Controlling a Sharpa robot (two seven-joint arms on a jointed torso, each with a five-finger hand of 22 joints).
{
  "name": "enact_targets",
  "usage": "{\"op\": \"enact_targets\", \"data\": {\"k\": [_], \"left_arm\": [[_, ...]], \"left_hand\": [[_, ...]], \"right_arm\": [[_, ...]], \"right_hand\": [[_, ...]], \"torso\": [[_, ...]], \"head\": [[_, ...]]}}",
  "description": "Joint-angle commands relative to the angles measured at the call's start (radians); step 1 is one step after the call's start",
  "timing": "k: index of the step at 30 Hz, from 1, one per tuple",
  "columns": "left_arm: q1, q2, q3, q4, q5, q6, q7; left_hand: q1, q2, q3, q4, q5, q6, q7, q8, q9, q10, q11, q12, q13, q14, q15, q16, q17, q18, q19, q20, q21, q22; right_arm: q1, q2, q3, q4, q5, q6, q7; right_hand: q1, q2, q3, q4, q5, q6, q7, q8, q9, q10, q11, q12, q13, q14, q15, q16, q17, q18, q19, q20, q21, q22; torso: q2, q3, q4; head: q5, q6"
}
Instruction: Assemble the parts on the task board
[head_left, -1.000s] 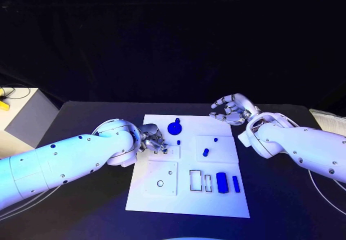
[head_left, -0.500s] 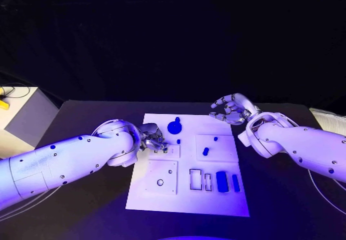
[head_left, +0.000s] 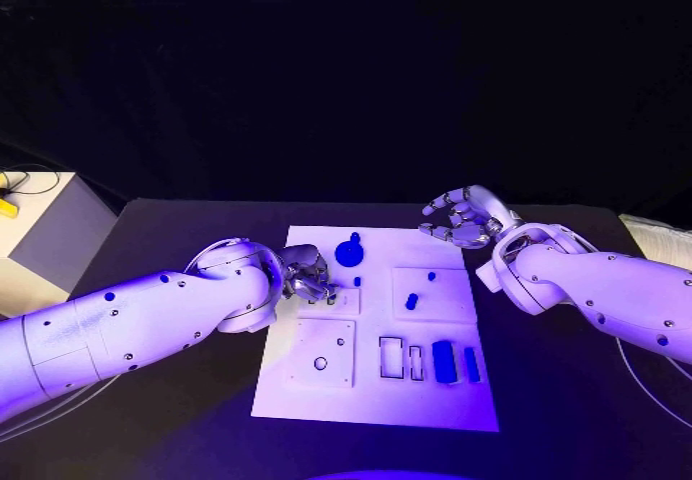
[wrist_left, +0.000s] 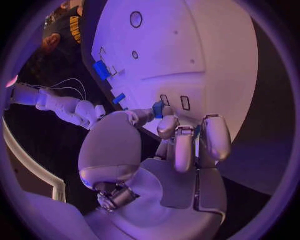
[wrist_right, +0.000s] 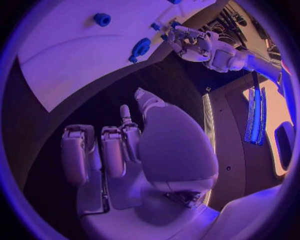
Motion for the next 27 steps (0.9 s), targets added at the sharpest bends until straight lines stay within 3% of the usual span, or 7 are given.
{"op": "enact_targets", "data": {"k": [1, 12, 27], "left_arm": [[-0.001, 0.003, 0.0, 0.002, -0.041, -0.001, 0.025], [-0.005, -0.001, 0.0, 0.007, -0.035, 0.057, 0.03], [-0.006, -0.001, 0.001, 0.001, -0.029, 0.08, 0.019]], "left_hand": [[0.004, 0.0, 0.217, -0.211, 0.004, 0.019, -0.014, 0.002, 0.023, 0.004, 0.0, 0.004, 0.0, 0.095, -0.006, 0.006, 0.239, -0.011, 0.008, 0.002, 0.005, 0.001], [0.004, -0.001, 0.219, -0.211, 0.002, 0.02, -0.014, 0.001, 0.023, 0.003, 0.0, 0.002, -0.003, 0.096, -0.006, 0.007, 0.24, -0.012, 0.01, 0.001, 0.007, 0.005], [0.004, -0.001, 0.219, -0.211, 0.002, 0.02, -0.014, 0.001, 0.023, 0.003, 0.0, 0.002, -0.003, 0.096, -0.006, 0.007, 0.24, -0.012, 0.01, 0.001, 0.007, 0.005]], "right_arm": [[-0.001, 0.0, 0.0, 0.0, -0.006, 0.011, 0.005], [-0.002, 0.0, 0.0, 0.0, -0.008, 0.013, 0.004], [-0.004, -0.001, 0.0, -0.001, -0.007, 0.013, 0.004]], "right_hand": [[-0.007, 0.0, 0.006, 0.001, 0.004, -0.007, 0.002, -0.001, -0.002, -0.005, 0.001, -0.005, 0.132, 0.092, 0.004, -0.007, 0.204, 0.008, 0.069, 0.003, -0.006, 0.195], [-0.007, 0.0, 0.006, 0.001, 0.004, -0.007, 0.002, -0.001, -0.002, -0.005, 0.001, -0.005, 0.132, 0.092, 0.004, -0.007, 0.204, 0.008, 0.069, 0.003, -0.006, 0.195], [-0.007, 0.0, 0.006, 0.001, 0.004, -0.007, 0.002, -0.001, -0.002, -0.005, 0.001, -0.005, 0.132, 0.092, 0.004, -0.007, 0.204, 0.008, 0.069, 0.003, -0.006, 0.195]], "torso": [[-0.001, 0.0002, 0.0], [0.0, 0.0005, 0.0006], [-0.001, 0.0005, 0.0004]], "head": [[-0.001, -0.002], [0.0, -0.006], [0.0, -0.009]]}}
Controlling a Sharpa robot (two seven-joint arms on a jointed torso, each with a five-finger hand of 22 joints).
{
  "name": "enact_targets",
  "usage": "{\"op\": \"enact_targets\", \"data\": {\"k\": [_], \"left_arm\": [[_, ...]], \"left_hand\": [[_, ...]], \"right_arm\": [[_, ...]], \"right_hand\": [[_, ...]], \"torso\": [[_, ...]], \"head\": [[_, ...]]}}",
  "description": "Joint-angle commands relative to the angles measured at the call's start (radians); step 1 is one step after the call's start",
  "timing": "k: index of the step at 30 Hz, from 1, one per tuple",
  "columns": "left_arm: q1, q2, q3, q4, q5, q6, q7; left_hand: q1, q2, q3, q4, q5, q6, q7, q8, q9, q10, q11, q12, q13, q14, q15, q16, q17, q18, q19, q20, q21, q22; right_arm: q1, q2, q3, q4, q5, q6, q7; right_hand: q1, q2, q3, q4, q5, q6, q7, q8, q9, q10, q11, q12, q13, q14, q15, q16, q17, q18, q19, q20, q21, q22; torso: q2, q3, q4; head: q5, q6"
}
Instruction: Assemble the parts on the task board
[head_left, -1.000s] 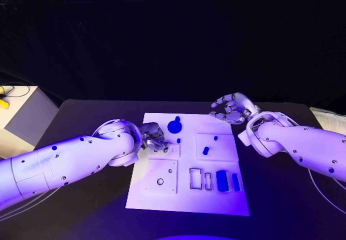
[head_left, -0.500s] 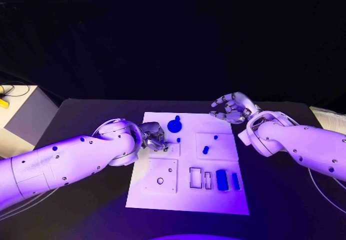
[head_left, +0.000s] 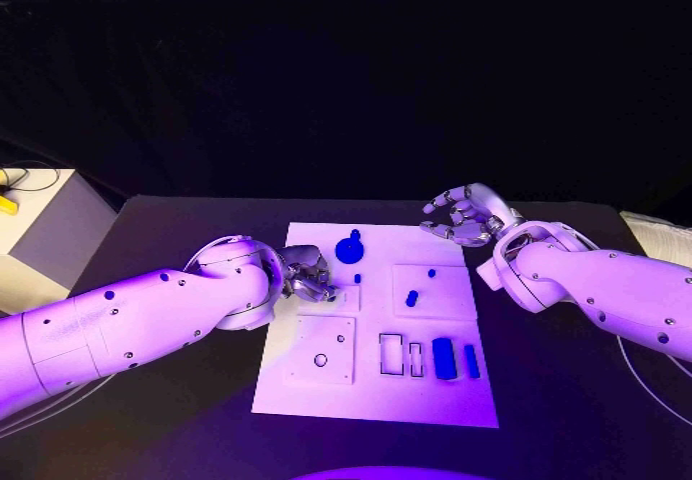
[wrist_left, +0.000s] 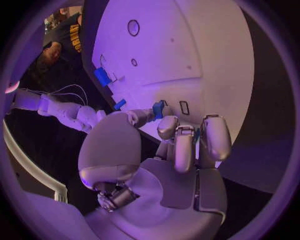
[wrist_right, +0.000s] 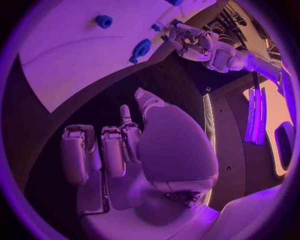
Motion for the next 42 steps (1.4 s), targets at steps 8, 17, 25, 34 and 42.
{"op": "enact_targets", "data": {"k": [8, 17, 25, 34, 42], "left_arm": [[-0.002, 0.003, -0.001, -0.002, -0.009, 0.025, 0.002], [-0.002, 0.003, -0.001, -0.005, -0.033, 0.015, -0.004], [-0.002, 0.003, -0.001, -0.003, -0.052, 0.019, -0.01], [-0.002, 0.004, -0.001, -0.002, -0.055, 0.03, -0.012], [-0.002, 0.009, -0.001, -0.006, -0.047, 0.035, -0.014]], "left_hand": [[0.009, 0.003, 0.22, -0.211, 0.004, 0.018, -0.013, 0.001, -0.002, 0.003, 0.0, 0.002, -0.003, 0.095, -0.006, 0.006, 0.239, -0.012, 0.006, -0.003, 0.006, -0.001], [0.009, 0.003, 0.221, -0.211, 0.003, 0.019, -0.013, 0.0, -0.002, 0.003, -0.001, 0.001, -0.003, 0.095, -0.006, 0.006, 0.239, -0.012, 0.007, -0.003, 0.007, 0.001], [0.01, 0.002, 0.223, -0.212, 0.002, 0.019, -0.013, -0.001, -0.001, 0.004, -0.001, 0.002, -0.001, 0.096, -0.007, 0.007, 0.241, -0.012, 0.006, -0.003, 0.007, 0.0], [0.01, 0.002, 0.223, -0.212, 0.002, 0.019, -0.014, -0.001, -0.001, 0.004, -0.001, 0.001, -0.003, 0.095, -0.007, 0.006, 0.239, -0.012, 0.006, -0.003, 0.007, 0.0], [0.008, -0.001, 0.223, -0.21, 0.001, 0.021, -0.013, -0.002, -0.001, 0.004, -0.001, 0.0, -0.003, 0.096, -0.007, 0.006, 0.24, -0.012, 0.007, -0.003, 0.007, 0.001]], "right_arm": [[-0.001, -0.001, 0.0, 0.001, -0.006, 0.01, 0.004], [-0.002, -0.001, 0.0, 0.001, -0.006, 0.01, 0.005], [-0.003, -0.001, 0.0, 0.001, -0.006, 0.011, 0.005], [-0.004, -0.002, 0.0, 0.0, -0.005, 0.014, 0.006], [-0.005, -0.002, 0.0, 0.001, -0.001, 0.014, 0.007]], "right_hand": [[-0.007, 0.0, 0.006, 0.001, 0.004, -0.007, 0.002, -0.001, -0.002, -0.005, 0.001, -0.005, 0.132, 0.092, 0.004, -0.007, 0.204, 0.008, 0.069, 0.003, -0.006, 0.195], [-0.009, 0.001, 0.01, 0.002, 0.004, -0.006, 0.001, -0.001, -0.002, -0.005, 0.001, -0.004, 0.132, 0.091, 0.003, -0.007, 0.203, 0.008, 0.069, 0.003, -0.007, 0.194], [-0.009, 0.001, 0.01, 0.002, 0.004, -0.006, 0.001, -0.001, -0.002, -0.005, 0.001, -0.004, 0.132, 0.091, 0.003, -0.007, 0.203, 0.008, 0.069, 0.003, -0.007, 0.194], [-0.01, 0.0, 0.01, 0.002, 0.004, -0.006, 0.001, -0.001, -0.002, -0.004, 0.001, -0.003, 0.132, 0.091, 0.003, -0.007, 0.203, 0.008, 0.069, 0.003, -0.008, 0.194], [-0.01, 0.0, 0.01, 0.002, 0.004, -0.006, 0.001, -0.001, -0.002, -0.004, 0.001, -0.003, 0.132, 0.091, 0.003, -0.007, 0.203, 0.008, 0.069, 0.003, -0.008, 0.194]], "torso": [[0.0, -0.0003, 0.0003], [-0.001, -0.0001, 0.0004], [0.0, -0.0001, 0.0008], [0.0, -0.0003, 0.0003], [-0.001, 0.0004, 0.0005]], "head": [[0.0, -0.001], [0.001, -0.002], [0.0, -0.003], [0.0, -0.004], [0.0, -0.004]]}}
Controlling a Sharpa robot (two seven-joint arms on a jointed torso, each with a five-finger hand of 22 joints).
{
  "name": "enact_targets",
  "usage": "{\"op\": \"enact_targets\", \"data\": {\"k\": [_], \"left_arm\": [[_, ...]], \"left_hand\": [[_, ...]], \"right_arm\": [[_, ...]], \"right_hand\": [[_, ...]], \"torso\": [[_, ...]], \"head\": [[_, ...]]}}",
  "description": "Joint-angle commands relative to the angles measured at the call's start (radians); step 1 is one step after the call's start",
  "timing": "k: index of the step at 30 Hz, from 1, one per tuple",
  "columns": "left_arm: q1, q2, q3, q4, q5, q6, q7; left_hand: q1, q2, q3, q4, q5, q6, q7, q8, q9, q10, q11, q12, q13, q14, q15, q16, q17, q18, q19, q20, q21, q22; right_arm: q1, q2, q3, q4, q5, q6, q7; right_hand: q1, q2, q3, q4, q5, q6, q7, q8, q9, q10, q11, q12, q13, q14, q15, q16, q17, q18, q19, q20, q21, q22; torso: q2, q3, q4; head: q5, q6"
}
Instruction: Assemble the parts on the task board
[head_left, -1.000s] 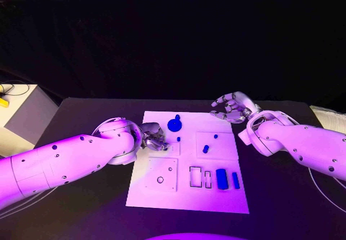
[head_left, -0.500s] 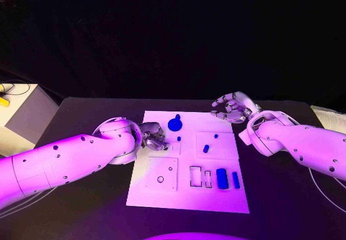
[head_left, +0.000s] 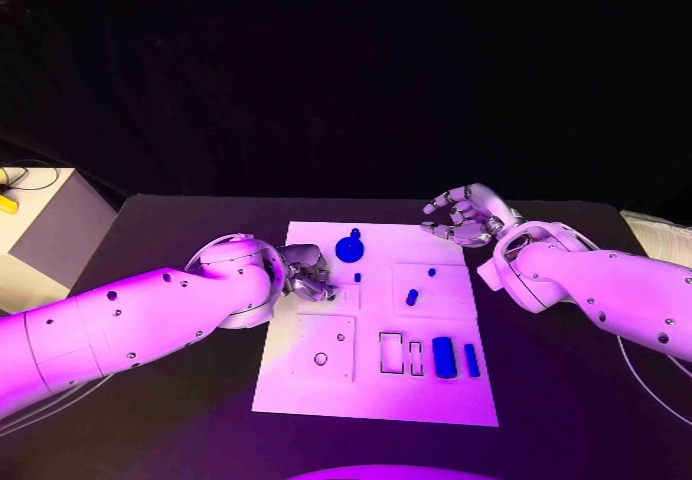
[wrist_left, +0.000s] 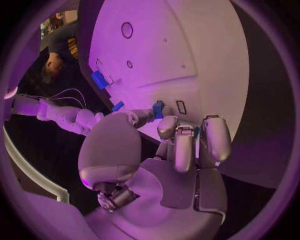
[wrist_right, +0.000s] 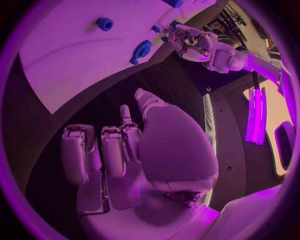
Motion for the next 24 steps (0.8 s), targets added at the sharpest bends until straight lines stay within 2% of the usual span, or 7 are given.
{"op": "enact_targets", "data": {"k": [1, 6, 14, 24], "left_arm": [[-0.001, 0.004, -0.001, -0.003, 0.001, 0.026, -0.006], [-0.001, 0.009, -0.001, -0.01, 0.014, 0.032, -0.006], [-0.001, 0.021, -0.001, -0.026, 0.019, 0.021, -0.009], [-0.001, 0.03, -0.002, -0.038, 0.021, 0.01, -0.011]], "left_hand": [[0.004, -0.004, 0.22, -0.212, 0.001, 0.021, -0.013, 0.001, -0.002, 0.005, -0.001, 0.0, -0.002, 0.096, -0.007, 0.007, 0.24, -0.012, 0.004, 0.0, 0.003, 0.002], [-0.022, -0.025, 0.194, -0.192, 0.003, 0.044, -0.022, -0.004, 0.0, 0.02, -0.006, 0.004, 0.009, 0.096, -0.01, 0.007, 0.242, -0.013, 0.005, -0.002, 0.003, 0.003], [-0.043, -0.027, 0.168, -0.168, 0.0, 0.06, -0.03, -0.009, 0.002, 0.032, -0.012, 0.007, 0.019, 0.097, -0.015, 0.007, 0.243, -0.013, 0.005, -0.006, 0.002, 0.003], [-0.064, -0.029, 0.129, -0.143, -0.006, 0.071, -0.035, -0.011, 0.008, 0.036, -0.016, 0.008, 0.025, 0.097, -0.019, 0.007, 0.242, -0.013, 0.007, -0.01, 0.001, 0.004]], "right_arm": [[-0.001, 0.0, 0.0, 0.001, 0.0, 0.011, 0.007], [-0.001, 0.001, 0.0, 0.001, 0.004, 0.01, 0.008], [-0.001, -0.001, 0.0, 0.003, 0.006, 0.01, 0.008], [-0.001, -0.004, 0.0, 0.005, 0.006, 0.009, 0.008]], "right_hand": [[-0.011, 0.0, 0.007, -0.001, 0.004, -0.006, 0.001, -0.001, -0.001, -0.004, 0.001, -0.004, 0.132, 0.091, 0.003, -0.004, 0.202, 0.008, 0.068, 0.003, -0.005, 0.194], [-0.012, 0.001, 0.007, 0.0, 0.005, -0.006, 0.002, -0.001, -0.001, -0.004, 0.001, -0.003, 0.133, 0.092, 0.003, -0.003, 0.203, 0.008, 0.069, 0.003, -0.004, 0.195], [-0.013, 0.002, 0.008, 0.001, 0.005, -0.006, 0.002, -0.001, -0.001, -0.004, 0.001, -0.003, 0.133, 0.091, 0.003, -0.003, 0.203, 0.009, 0.068, 0.003, -0.005, 0.194], [-0.014, 0.002, 0.008, 0.002, 0.007, -0.007, 0.002, -0.001, -0.001, -0.005, 0.001, -0.005, 0.131, 0.091, 0.003, -0.003, 0.203, 0.009, 0.068, 0.003, -0.006, 0.193]], "torso": [[0.0, 0.0007, 0.0], [0.0, 0.0011, -0.0001], [0.001, -0.0004, -0.0018], [0.0, 0.0004, 0.0009]], "head": [[0.0, -0.001], [-0.002, 0.0], [-0.004, -0.002], [-0.006, -0.003]]}}
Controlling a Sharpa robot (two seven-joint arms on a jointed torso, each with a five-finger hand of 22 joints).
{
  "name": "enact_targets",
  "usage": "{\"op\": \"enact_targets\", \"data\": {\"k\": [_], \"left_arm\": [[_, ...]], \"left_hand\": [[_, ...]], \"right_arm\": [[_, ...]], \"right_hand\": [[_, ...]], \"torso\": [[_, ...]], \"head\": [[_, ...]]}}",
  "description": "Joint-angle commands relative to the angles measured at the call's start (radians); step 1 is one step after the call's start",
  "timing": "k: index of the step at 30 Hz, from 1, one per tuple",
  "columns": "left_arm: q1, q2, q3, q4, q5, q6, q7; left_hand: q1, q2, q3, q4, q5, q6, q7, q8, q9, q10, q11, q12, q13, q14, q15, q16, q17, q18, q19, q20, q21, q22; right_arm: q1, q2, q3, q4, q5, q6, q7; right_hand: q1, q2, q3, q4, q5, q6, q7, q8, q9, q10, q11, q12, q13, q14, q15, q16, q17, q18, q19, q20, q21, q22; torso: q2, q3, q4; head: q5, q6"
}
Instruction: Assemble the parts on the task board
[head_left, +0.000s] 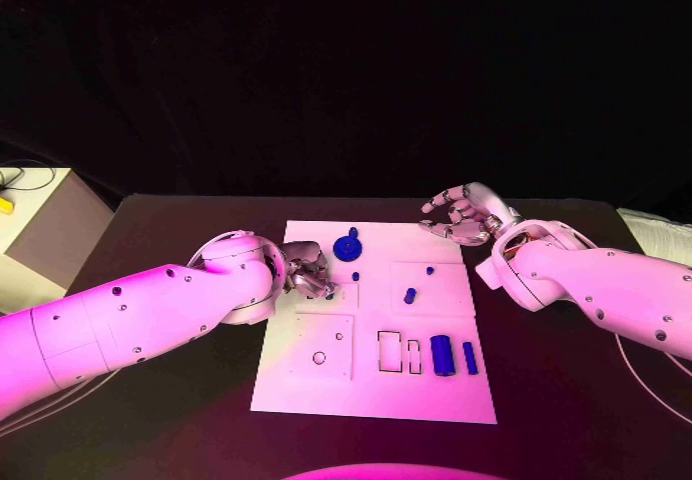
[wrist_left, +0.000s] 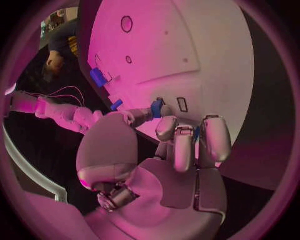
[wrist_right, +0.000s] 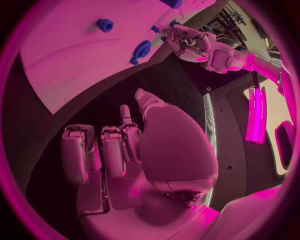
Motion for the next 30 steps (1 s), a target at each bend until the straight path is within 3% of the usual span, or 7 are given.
{"op": "enact_targets", "data": {"k": [1, 19, 21, 22, 23, 25, 30], "left_arm": [[-0.005, 0.004, -0.004, -0.006, 0.005, 0.005, -0.01], [-0.004, 0.006, -0.005, -0.009, 0.009, 0.022, -0.013], [-0.004, 0.006, -0.005, -0.009, 0.009, 0.023, -0.013], [-0.004, 0.006, -0.005, -0.008, 0.009, 0.023, -0.014], [-0.004, 0.006, -0.005, -0.008, 0.009, 0.024, -0.014], [-0.005, 0.005, -0.005, -0.008, 0.011, 0.024, -0.014], [-0.005, 0.003, -0.004, -0.007, 0.019, 0.029, -0.016]], "left_hand": [[-0.01, 0.002, 0.073, -0.081, -0.008, 0.024, -0.016, -0.006, 0.003, 0.006, -0.001, 0.004, 0.001, 0.1, -0.008, 0.003, 0.242, -0.013, 0.003, -0.007, 0.0, 0.0], [-0.01, -0.005, 0.025, -0.068, -0.009, 0.03, -0.021, -0.011, 0.009, 0.006, -0.005, 0.004, 0.006, 0.101, -0.012, 0.004, 0.244, -0.014, 0.006, -0.011, 0.0, 0.003], [0.015, 0.002, 0.038, -0.083, 0.005, 0.025, -0.023, -0.018, 0.011, 0.006, -0.007, 0.004, 0.007, 0.101, -0.014, 0.004, 0.244, -0.014, 0.006, -0.013, 0.0, 0.005], [0.022, 0.003, 0.046, -0.087, 0.024, 0.024, -0.022, -0.02, 0.012, 0.005, -0.007, 0.003, 0.007, 0.101, -0.014, 0.004, 0.245, -0.014, 0.007, -0.013, 0.0, 0.005], [0.032, 0.004, 0.061, -0.097, 0.067, 0.021, -0.02, -0.021, 0.015, 0.006, -0.006, 0.002, 0.007, 0.101, -0.013, 0.004, 0.244, -0.014, 0.007, -0.014, -0.001, 0.005], [0.045, 0.008, 0.088, -0.113, 0.101, 0.019, -0.018, -0.023, 0.021, 0.006, -0.005, 0.0, 0.008, 0.101, -0.013, 0.004, 0.245, -0.014, 0.007, -0.013, 0.0, 0.007], [0.051, 0.012, 0.108, -0.124, 0.119, 0.019, -0.015, -0.022, 0.026, 0.007, -0.003, -0.001, 0.009, 0.101, -0.012, 0.004, 0.245, -0.014, 0.008, -0.012, 0.0, 0.007]], "right_arm": [[0.0, 0.0, 0.0, 0.002, 0.001, 0.009, 0.007], [0.0, -0.003, 0.0, 0.005, 0.004, 0.008, 0.007], [0.0, -0.004, 0.0, 0.005, 0.004, 0.008, 0.007], [-0.001, -0.004, 0.0, 0.005, 0.004, 0.008, 0.007], [-0.001, -0.004, 0.0, 0.005, 0.004, 0.008, 0.007], [-0.001, -0.004, 0.0, 0.005, 0.004, 0.009, 0.007], [-0.001, -0.004, 0.0, 0.005, 0.004, 0.009, 0.007]], "right_hand": [[-0.01, -0.002, 0.006, -0.001, 0.007, -0.007, 0.002, -0.001, -0.001, -0.005, 0.001, -0.005, 0.131, 0.091, 0.003, -0.003, 0.203, 0.009, 0.068, 0.003, -0.006, 0.193], [-0.012, -0.002, 0.006, 0.001, 0.009, -0.008, 0.002, -0.001, -0.002, -0.005, 0.001, -0.005, 0.131, 0.091, 0.003, -0.004, 0.202, 0.009, 0.068, 0.003, -0.006, 0.193], [-0.012, -0.002, 0.006, 0.001, 0.009, -0.008, 0.002, -0.001, -0.002, -0.005, 0.001, -0.005, 0.131, 0.091, 0.003, -0.004, 0.202, 0.009, 0.068, 0.003, -0.006, 0.193], [-0.012, -0.002, 0.006, 0.001, 0.009, -0.008, 0.002, -0.001, -0.002, -0.005, 0.001, -0.005, 0.131, 0.091, 0.003, -0.004, 0.202, 0.009, 0.068, 0.003, -0.006, 0.193], [-0.012, -0.002, 0.006, 0.001, 0.009, -0.008, 0.002, -0.001, -0.002, -0.005, 0.001, -0.005, 0.131, 0.091, 0.003, -0.004, 0.202, 0.009, 0.068, 0.003, -0.006, 0.193], [-0.012, -0.002, 0.006, 0.001, 0.009, -0.008, 0.002, -0.001, -0.002, -0.005, 0.001, -0.005, 0.131, 0.091, 0.003, -0.004, 0.202, 0.009, 0.068, 0.003, -0.006, 0.193], [-0.012, -0.002, 0.006, 0.001, 0.009, -0.008, 0.002, -0.001, -0.002, -0.005, 0.001, -0.005, 0.131, 0.091, 0.003, -0.004, 0.202, 0.009, 0.068, 0.003, -0.006, 0.193]], "torso": [[0.0, 0.0005, 0.0012], [-0.001, -0.0004, 0.0], [-0.001, -0.0004, 0.0001], [-0.001, -0.0004, 0.0001], [-0.001, -0.0003, 0.0005], [-0.001, 0.0001, 0.001], [0.0, 0.0, 0.0009]], "head": [[0.001, 0.001], [-0.002, -0.01], [-0.001, -0.011], [-0.001, -0.011], [0.0, -0.011], [0.0, -0.011], [0.0, -0.012]]}}
